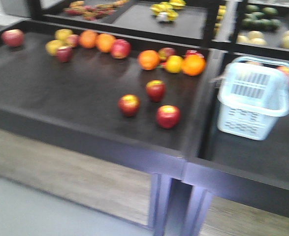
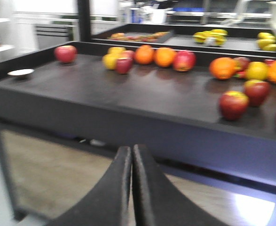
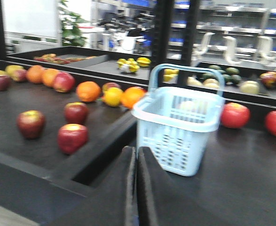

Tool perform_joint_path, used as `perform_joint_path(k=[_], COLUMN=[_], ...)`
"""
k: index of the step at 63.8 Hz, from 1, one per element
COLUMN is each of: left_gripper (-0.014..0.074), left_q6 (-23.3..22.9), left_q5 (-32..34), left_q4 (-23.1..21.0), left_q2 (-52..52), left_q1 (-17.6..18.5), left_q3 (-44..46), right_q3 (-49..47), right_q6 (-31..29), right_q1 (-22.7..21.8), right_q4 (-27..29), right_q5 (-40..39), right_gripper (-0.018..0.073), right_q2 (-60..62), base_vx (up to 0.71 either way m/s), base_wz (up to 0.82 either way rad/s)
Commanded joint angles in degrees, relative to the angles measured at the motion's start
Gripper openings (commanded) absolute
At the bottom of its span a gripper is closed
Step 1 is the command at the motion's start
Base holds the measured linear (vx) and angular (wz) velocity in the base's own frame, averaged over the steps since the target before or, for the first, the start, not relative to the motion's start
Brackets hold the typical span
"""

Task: Pick three apples into basket with both arms
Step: 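Turn the base and approach the table holding the light-blue basket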

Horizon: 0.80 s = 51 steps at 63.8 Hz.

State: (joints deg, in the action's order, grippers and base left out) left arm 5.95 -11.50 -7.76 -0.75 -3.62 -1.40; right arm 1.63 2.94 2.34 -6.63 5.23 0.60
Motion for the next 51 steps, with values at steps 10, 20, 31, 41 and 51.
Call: perform_joint_path(k=[10, 20, 31, 41, 51], left_gripper=[-0.0006, -0.0006, -0.0006, -0.0006, -0.0006], left_q6=[-0.2, -0.2, -0.2, -0.2, -0.2], left_q5=[3.9, 3.9, 3.9, 3.9, 3.9], left_q4=[-0.3, -0.3, -0.3, -0.3, -0.3], left_q2=[-0.8, -0.8, -0.8, -0.8, -0.8], left_q1=[0.2, 0.2, 0.2, 0.2, 0.2], left_q3=[-1.3, -1.3, -1.3, -1.3, -1.3], right_q3=[0.8, 0.8, 0.8, 0.8, 0.8], right_q6=[-0.5, -0.5, -0.5, -0.5, -0.5], right_q1=[-0.4, -0.4, -0.4, -0.4, -0.4], right_q4=[-0.4, -0.4, -0.4, -0.4, -0.4], right_q5=[-4.0, -4.0, -4.0, -4.0, -4.0], right_gripper=[-0.0001, -0.0001, -0.0001, -0.0001, -0.0001], right_q2=[0.6, 0.6, 0.6, 0.6, 0.6], base_vx=[0.06, 0.04, 0.03, 0.04, 0.06], base_wz=[-0.56, -0.40, -0.27, -0.25, -0.28])
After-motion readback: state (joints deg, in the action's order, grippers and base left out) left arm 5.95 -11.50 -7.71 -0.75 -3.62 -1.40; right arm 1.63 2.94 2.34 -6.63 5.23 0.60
